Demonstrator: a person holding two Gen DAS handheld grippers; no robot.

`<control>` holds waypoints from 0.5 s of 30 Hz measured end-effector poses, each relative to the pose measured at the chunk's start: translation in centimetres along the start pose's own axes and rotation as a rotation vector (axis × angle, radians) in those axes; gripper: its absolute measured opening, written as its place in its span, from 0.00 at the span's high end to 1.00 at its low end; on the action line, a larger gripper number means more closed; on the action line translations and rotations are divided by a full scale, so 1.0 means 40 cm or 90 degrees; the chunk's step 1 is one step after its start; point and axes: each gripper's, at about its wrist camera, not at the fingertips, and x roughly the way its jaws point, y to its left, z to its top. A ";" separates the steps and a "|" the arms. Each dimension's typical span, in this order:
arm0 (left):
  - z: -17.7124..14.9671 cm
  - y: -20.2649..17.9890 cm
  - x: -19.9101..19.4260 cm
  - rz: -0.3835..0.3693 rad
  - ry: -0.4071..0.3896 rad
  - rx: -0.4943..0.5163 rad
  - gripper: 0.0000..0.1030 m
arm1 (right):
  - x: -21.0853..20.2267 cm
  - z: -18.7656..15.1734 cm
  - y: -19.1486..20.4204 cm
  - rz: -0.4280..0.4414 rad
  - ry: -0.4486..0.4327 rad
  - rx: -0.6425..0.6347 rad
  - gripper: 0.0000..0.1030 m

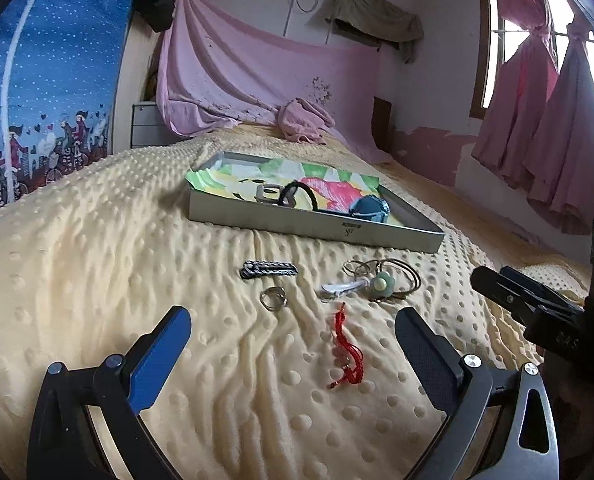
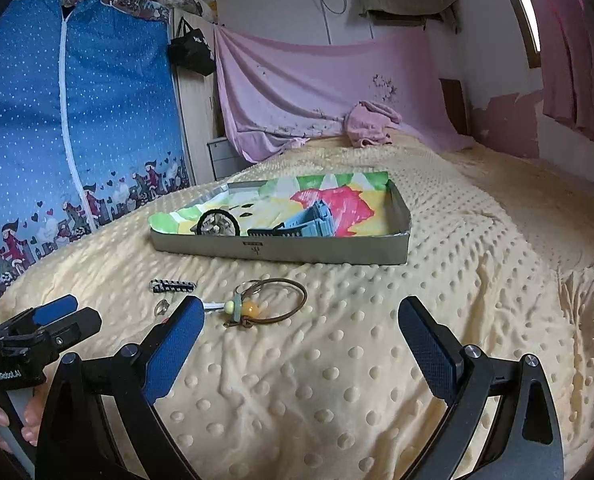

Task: Organize jewelry
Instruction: 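Withdraw both grippers from the tray toward the red string on the blanket, then grasp the red string with the left gripper while the right grasps the beaded brown-cord keyring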

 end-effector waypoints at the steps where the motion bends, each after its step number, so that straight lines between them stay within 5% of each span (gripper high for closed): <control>1: 0.000 -0.001 0.002 -0.004 0.002 0.002 0.03 | 0.004 -0.001 0.001 0.001 0.004 0.000 0.07; 8: -0.003 -0.013 0.035 -0.045 0.041 0.013 0.29 | 0.037 -0.002 0.009 0.009 0.040 -0.005 0.12; 15: -0.007 -0.028 0.097 -0.103 0.110 0.014 0.57 | 0.107 0.003 0.010 0.035 0.104 0.005 0.36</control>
